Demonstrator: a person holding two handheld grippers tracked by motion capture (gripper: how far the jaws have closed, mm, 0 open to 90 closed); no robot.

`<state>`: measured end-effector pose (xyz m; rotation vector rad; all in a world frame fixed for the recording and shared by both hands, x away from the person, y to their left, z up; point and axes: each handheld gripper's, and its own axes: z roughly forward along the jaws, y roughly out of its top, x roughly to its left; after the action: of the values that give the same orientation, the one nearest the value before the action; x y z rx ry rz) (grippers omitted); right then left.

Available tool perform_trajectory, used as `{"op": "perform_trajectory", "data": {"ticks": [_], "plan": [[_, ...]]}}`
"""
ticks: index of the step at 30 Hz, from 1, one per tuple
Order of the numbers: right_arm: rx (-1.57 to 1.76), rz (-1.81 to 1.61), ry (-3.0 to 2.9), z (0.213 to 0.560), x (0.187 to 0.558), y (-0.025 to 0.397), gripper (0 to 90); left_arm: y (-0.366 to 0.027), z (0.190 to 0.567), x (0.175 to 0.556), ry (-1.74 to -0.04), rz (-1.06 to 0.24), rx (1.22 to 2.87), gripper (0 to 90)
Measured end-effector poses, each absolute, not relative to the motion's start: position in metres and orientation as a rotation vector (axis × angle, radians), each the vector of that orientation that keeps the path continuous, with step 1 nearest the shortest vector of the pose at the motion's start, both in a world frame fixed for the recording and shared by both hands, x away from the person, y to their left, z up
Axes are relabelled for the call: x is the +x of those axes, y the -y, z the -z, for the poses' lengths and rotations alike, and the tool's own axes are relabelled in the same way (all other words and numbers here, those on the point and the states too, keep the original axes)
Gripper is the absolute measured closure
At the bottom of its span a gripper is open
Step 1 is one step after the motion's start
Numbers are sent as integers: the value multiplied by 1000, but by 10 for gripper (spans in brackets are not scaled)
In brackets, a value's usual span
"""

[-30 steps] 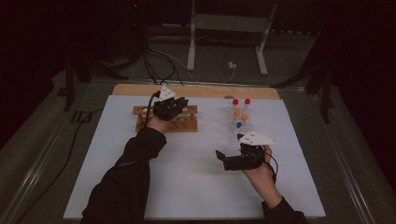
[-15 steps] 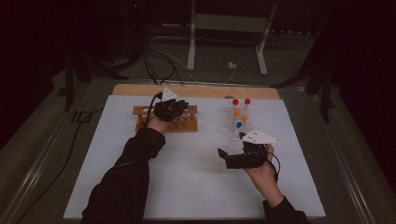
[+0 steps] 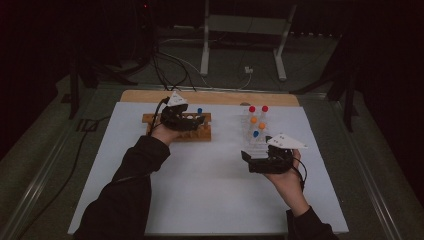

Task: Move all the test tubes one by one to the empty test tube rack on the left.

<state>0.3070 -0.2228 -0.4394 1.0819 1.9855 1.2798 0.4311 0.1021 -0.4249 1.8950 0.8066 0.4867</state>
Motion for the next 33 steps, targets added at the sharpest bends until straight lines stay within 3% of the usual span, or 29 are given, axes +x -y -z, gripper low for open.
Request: {"op": "perform_trajectory", "data": {"ticks": [2,5,12,14,15,18,23,33], "plan": [[1099,-1255,-1963,441,311,227,16,-107,420,422,-788,-459,1896,33],[1139,-1229,-1937,444,317,233,48,-114,415,406,-735,-427,1896,10],[1208,-1194,-1921,454,330,240,181,-125,416,362,-638,-358,1904,10],[1216,-1190,-1933,457,335,240,306,-127,420,350,-618,-335,1909,10],[1216,-1190,-1933,457,335,240,306,-129,423,344,-613,-327,1912,10],[1245,-1174,-1949,461,341,238,472,-133,430,328,-597,-310,1915,10],[1283,-1148,-1952,465,348,237,576,-138,443,309,-582,-306,1900,10],[1321,-1114,-1960,474,363,231,686,-137,451,302,-572,-287,1881,10]]}}
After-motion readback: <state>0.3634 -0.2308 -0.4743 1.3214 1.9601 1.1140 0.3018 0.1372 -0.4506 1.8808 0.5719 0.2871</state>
